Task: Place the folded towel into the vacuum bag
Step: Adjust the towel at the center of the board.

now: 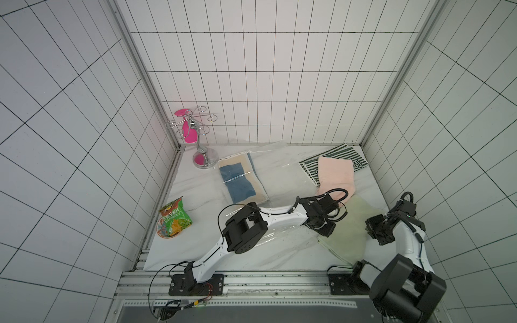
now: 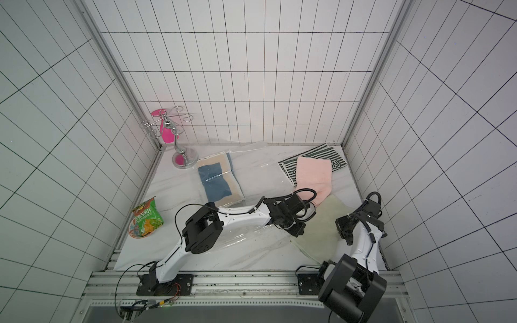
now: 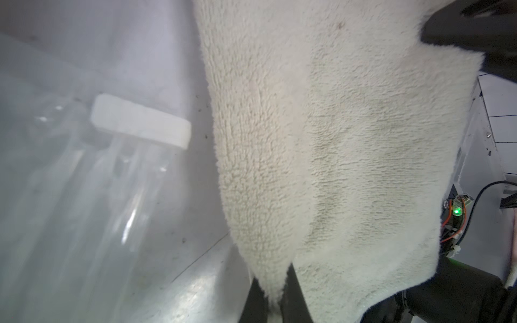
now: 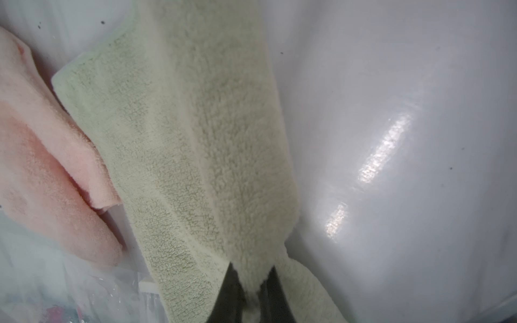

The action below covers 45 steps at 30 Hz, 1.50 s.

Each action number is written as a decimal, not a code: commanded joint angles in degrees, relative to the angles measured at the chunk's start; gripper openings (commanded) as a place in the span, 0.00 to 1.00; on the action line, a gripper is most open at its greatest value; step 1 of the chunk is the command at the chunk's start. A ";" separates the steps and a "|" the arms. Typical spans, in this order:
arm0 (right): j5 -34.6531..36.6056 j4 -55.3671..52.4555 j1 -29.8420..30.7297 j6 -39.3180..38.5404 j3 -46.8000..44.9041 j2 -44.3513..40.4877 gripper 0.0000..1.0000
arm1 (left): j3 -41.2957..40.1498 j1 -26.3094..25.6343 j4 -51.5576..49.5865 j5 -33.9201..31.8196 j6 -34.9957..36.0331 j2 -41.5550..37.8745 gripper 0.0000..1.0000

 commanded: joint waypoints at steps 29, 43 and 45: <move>9.90 3.04 32.28 4.14 13.60 24.51 0.73 | -14.42 0.13 18.21 1.78 -2.16 -5.66 0.01; 16.33 6.88 31.81 6.09 4.08 27.17 0.50 | -15.97 0.14 17.59 3.29 -2.34 -10.84 0.24; 14.92 9.12 31.05 5.51 2.24 26.17 0.47 | -16.35 0.15 17.42 3.52 -2.32 -12.13 0.29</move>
